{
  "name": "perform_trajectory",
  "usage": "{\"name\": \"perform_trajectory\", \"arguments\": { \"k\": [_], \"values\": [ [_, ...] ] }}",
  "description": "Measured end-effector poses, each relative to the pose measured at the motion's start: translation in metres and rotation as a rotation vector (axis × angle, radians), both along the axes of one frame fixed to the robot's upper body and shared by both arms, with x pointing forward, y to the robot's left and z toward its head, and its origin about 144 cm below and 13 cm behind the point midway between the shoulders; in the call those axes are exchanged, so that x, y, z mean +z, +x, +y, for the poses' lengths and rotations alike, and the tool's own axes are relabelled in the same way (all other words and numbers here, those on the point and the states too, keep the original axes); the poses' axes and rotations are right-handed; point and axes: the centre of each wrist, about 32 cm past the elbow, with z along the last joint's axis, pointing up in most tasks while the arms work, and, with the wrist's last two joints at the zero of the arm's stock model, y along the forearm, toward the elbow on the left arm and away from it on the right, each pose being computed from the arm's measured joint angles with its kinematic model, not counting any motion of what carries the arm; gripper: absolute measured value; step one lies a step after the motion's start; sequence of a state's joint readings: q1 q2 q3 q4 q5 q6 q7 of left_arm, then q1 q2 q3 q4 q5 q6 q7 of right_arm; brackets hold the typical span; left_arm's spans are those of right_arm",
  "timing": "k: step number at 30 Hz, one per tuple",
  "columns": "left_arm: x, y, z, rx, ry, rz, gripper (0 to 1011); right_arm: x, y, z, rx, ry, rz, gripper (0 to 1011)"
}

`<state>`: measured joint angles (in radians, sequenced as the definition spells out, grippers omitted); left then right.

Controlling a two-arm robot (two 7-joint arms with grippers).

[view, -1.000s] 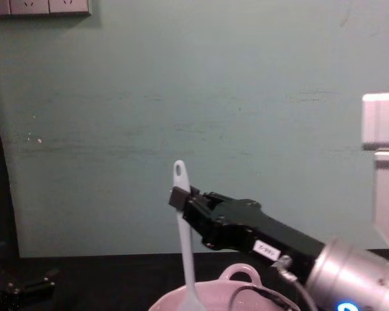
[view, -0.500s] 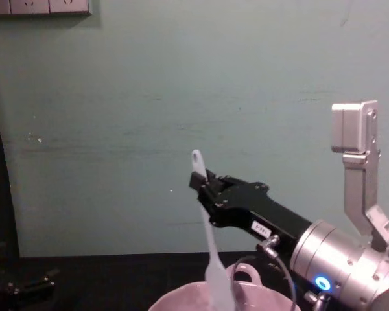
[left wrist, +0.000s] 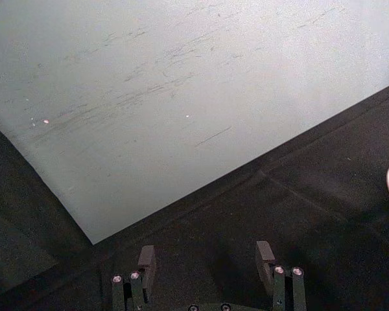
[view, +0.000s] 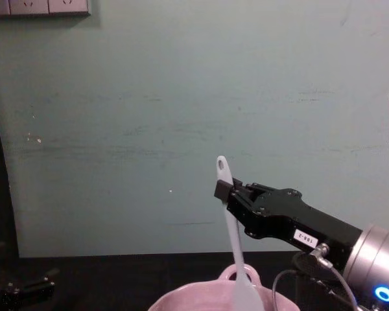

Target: Use the one hand to pick up the spoon and stir the clear water in the bowl.

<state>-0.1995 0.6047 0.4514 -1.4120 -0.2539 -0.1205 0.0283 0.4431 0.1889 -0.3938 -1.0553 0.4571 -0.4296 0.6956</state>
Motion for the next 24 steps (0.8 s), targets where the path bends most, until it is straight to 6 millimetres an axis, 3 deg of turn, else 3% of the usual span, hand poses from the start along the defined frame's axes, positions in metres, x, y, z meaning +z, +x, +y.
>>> {"name": "perform_trajectory", "arguments": {
  "k": [10,24],
  "values": [
    [0.000,0.000,0.000,0.000,0.000,0.000,1011,0.002,-0.019,0.021,0.093,0.079,0.099,125],
    [0.000,0.000,0.000,0.000,0.000,0.000,1011,-0.010,0.009,0.054,0.032,0.122,0.058,125]
  ]
}}
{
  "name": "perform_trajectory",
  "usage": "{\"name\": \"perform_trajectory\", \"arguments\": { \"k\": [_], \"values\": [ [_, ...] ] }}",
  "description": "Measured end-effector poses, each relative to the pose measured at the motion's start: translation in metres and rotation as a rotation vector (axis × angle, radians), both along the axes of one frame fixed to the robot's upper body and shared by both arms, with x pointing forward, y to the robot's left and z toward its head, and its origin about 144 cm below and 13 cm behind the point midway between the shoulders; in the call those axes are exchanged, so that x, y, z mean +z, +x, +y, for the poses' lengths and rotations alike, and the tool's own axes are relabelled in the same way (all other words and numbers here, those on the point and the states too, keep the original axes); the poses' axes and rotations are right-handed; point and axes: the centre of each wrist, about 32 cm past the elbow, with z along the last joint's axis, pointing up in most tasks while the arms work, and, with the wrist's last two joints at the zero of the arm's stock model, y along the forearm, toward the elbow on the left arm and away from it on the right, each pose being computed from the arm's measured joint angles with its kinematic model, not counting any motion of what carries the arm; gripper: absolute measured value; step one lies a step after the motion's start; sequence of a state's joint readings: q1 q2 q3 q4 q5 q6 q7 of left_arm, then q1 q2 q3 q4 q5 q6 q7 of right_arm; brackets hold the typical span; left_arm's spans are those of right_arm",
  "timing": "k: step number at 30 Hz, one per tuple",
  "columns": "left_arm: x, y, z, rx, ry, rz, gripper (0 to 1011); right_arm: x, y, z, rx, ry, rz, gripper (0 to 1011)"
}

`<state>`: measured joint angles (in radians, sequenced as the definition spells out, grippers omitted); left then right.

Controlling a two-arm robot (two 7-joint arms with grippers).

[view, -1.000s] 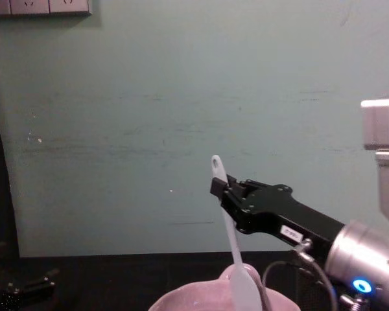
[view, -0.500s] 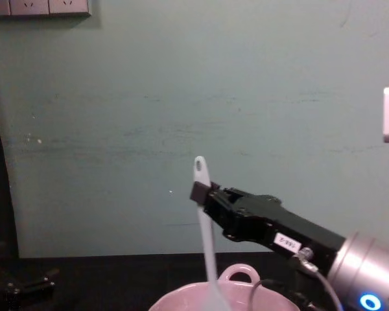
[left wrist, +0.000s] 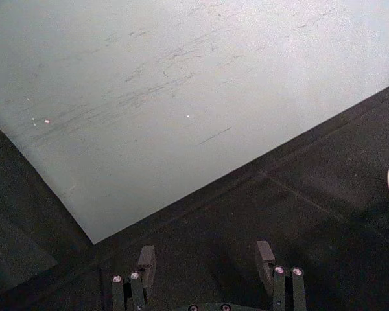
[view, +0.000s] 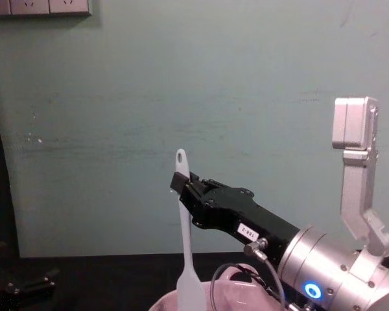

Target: Use the one hand to pick up the spoon and stir the clear water in the bowl.

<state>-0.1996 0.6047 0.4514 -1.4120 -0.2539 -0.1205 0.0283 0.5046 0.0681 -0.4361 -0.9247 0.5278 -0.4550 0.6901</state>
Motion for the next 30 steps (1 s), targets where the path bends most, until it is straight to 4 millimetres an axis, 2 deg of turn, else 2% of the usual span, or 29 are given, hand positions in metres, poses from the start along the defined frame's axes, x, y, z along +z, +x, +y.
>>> {"name": "perform_trajectory", "arguments": {
  "k": [6,14,23,30],
  "values": [
    [0.000,0.000,0.000,0.000,0.000,0.000,1011,-0.005,0.009,0.003,-0.081,-0.031,-0.111,124],
    [0.000,0.000,0.000,0.000,0.000,0.000,1011,-0.002,0.010,-0.015,-0.168,-0.090,-0.166,125],
    [0.000,0.000,0.000,0.000,0.000,0.000,1011,0.009,-0.012,-0.041,-0.151,-0.114,-0.083,125],
    [0.000,0.000,0.000,0.000,0.000,0.000,1011,0.019,-0.030,-0.042,-0.087,-0.075,0.022,125]
  ]
}}
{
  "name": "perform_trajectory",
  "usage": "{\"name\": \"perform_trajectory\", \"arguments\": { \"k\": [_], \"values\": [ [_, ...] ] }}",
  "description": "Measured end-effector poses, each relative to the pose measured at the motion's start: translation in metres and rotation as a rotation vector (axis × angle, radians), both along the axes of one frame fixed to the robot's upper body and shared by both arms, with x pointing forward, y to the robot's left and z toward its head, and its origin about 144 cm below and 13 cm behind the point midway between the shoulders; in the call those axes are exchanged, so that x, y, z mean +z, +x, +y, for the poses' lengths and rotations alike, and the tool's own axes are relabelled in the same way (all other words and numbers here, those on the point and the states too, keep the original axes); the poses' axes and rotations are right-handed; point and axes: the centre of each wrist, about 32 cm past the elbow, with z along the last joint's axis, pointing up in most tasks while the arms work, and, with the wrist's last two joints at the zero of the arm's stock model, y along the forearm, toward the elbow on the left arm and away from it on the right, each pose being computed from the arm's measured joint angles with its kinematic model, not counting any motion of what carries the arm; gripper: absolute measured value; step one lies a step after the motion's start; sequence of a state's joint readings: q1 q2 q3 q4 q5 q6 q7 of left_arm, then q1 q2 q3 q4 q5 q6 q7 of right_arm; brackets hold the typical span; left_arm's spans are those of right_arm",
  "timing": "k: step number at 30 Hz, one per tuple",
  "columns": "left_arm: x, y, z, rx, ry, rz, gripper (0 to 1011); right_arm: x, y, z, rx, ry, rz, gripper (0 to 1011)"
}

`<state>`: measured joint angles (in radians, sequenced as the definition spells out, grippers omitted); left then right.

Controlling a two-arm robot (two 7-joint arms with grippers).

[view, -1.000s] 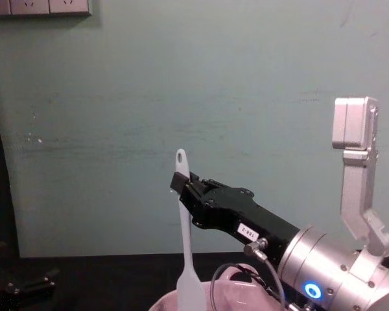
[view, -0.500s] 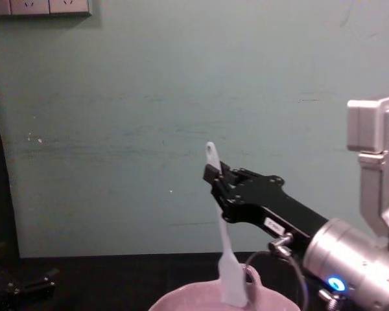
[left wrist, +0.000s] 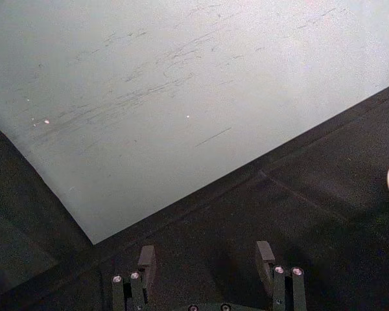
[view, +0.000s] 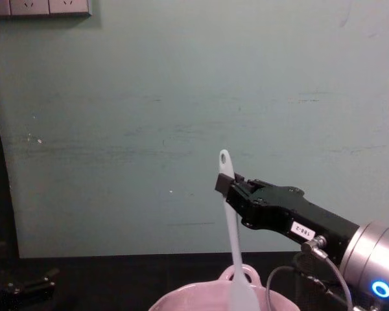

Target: Use the one hand to pick up the spoon and stir the clear water in the bowl.

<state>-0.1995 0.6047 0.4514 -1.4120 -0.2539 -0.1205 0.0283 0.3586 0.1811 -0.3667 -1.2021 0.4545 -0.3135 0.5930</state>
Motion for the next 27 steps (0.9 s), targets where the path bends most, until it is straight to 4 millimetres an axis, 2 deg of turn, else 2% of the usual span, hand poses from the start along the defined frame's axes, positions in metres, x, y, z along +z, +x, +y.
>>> {"name": "perform_trajectory", "arguments": {
  "k": [9,15,21,27],
  "values": [
    [0.000,0.000,0.000,0.000,0.000,0.000,1011,-0.001,-0.002,0.010,0.046,0.110,0.127,125],
    [0.000,0.000,0.000,0.000,0.000,0.000,1011,0.002,0.001,0.009,0.041,0.173,0.143,125],
    [0.000,0.000,0.000,0.000,0.000,0.000,1011,0.020,0.000,-0.001,0.037,0.248,0.135,125],
    [0.000,0.000,0.000,0.000,0.000,0.000,1011,0.045,-0.004,-0.023,0.008,0.332,0.158,125]
  ]
}}
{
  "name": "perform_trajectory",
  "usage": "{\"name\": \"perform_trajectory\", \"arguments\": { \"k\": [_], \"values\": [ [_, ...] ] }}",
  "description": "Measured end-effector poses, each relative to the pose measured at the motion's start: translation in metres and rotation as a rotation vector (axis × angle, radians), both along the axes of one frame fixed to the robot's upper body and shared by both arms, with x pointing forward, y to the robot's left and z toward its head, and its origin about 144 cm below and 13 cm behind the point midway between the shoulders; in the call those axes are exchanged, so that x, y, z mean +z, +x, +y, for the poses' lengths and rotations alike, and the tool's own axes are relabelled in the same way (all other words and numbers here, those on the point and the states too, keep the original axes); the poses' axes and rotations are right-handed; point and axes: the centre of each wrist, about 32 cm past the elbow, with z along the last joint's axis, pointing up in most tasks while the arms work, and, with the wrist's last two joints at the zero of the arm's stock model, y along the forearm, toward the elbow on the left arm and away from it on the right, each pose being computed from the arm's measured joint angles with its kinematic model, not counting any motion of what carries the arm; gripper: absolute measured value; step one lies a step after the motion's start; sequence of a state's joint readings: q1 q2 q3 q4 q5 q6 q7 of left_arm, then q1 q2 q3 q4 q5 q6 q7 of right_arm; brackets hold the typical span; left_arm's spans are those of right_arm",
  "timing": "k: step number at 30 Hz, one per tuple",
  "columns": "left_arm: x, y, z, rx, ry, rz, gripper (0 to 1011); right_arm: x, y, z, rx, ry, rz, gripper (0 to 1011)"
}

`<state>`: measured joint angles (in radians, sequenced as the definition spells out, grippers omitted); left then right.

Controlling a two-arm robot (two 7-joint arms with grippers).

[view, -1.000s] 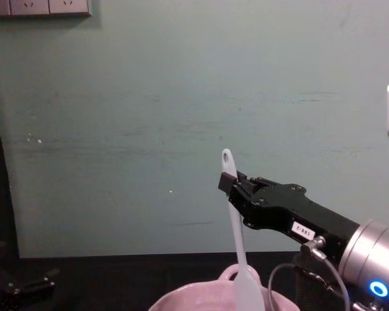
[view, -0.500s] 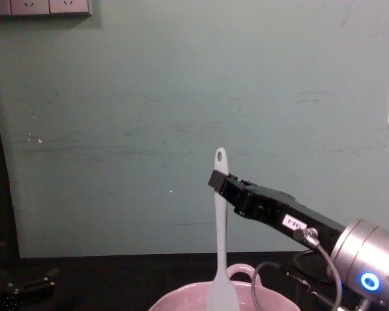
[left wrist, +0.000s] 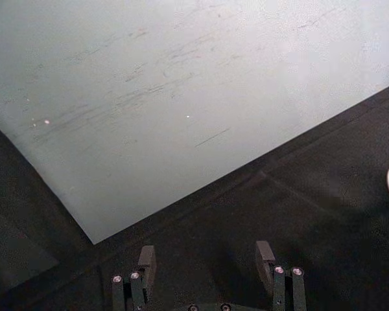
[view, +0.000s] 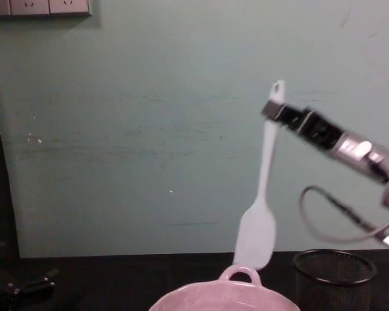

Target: Use the one hand to pick up the spoon and stir the clear water in the bowl.

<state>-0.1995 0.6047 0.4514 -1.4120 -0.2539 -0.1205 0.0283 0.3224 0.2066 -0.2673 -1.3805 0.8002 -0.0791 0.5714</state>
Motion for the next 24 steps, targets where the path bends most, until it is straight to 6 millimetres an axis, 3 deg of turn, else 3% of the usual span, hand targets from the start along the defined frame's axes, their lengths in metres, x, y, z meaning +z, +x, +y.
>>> {"name": "perform_trajectory", "arguments": {
  "k": [4,12,24],
  "values": [
    [0.000,0.000,0.000,0.000,0.000,0.000,1011,0.017,-0.001,-0.023,-0.041,0.046,0.020,125],
    [0.000,0.000,0.000,0.000,0.000,0.000,1011,0.025,-0.001,-0.054,-0.122,0.084,0.046,125],
    [0.000,0.000,0.000,0.000,0.000,0.000,1011,0.004,0.014,-0.067,-0.192,0.058,0.081,125]
  ]
}}
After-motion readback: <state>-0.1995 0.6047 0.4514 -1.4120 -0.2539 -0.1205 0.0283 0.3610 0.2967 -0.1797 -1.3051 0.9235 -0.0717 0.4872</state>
